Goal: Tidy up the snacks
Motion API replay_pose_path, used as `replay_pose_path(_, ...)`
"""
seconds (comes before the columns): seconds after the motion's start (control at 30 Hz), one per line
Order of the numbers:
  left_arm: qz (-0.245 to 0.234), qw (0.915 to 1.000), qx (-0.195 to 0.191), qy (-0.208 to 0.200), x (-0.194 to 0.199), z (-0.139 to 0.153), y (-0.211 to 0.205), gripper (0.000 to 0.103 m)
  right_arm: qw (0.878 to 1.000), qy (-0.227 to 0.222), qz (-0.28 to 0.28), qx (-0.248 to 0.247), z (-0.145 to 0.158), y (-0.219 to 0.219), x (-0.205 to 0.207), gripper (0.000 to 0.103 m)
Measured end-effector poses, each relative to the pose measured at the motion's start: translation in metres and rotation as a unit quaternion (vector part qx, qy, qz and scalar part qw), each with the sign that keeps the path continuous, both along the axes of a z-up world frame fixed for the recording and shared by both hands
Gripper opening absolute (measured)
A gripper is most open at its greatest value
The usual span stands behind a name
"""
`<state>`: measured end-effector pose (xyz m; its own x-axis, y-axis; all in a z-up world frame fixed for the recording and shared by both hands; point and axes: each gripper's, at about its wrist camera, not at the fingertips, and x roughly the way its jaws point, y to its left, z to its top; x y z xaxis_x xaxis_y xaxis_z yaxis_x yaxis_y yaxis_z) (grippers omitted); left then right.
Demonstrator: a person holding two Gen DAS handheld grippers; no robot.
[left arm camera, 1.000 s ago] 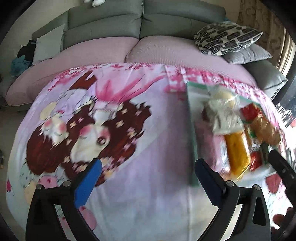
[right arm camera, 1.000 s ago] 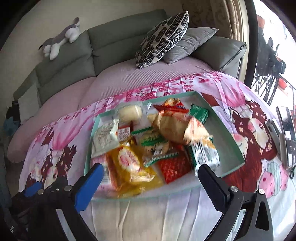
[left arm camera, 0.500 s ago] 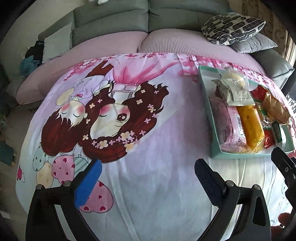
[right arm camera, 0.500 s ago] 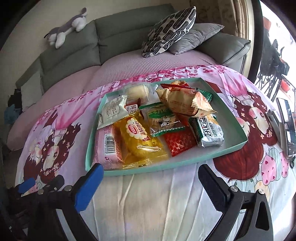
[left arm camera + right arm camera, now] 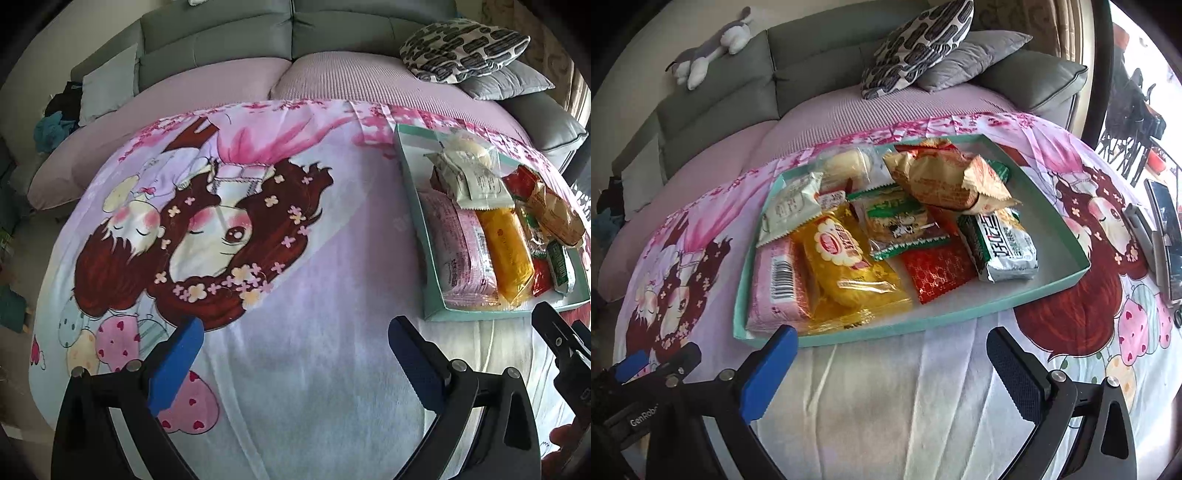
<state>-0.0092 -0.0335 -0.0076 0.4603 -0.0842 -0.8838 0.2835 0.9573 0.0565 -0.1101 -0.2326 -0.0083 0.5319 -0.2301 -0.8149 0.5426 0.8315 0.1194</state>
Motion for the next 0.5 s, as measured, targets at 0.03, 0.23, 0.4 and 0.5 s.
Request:
replay_pose_path(0.03,-0.001,1.0,0.002,0.004,0.0004,-0.0028,-0.001,0.1,1.0,0.0,-0.001,0.0,-0.0008,-0.0009,-0.0001,0.103)
replay_pose_path(0.23,0.0,1.0,0.0,0.003,0.0023,-0.0052,-0.002,0.1,1.0,-0.006,-0.006,-0.006,0.0008,-0.0033,0.0001,0.103)
replay_pose_path(0.4,0.001,1.0,-0.002,0.007,0.0047,-0.0089,-0.0021,0.1,1.0,-0.004,-0.002,-0.013,0.002,-0.002,0.0015,0.103)
replay_pose_path(0.5,0.0,1.0,-0.003,0.008,0.0051,-0.0102,-0.0027,0.1,1.0,-0.004,0.001,-0.016,0.0024,-0.0004,0.0025,0.103)
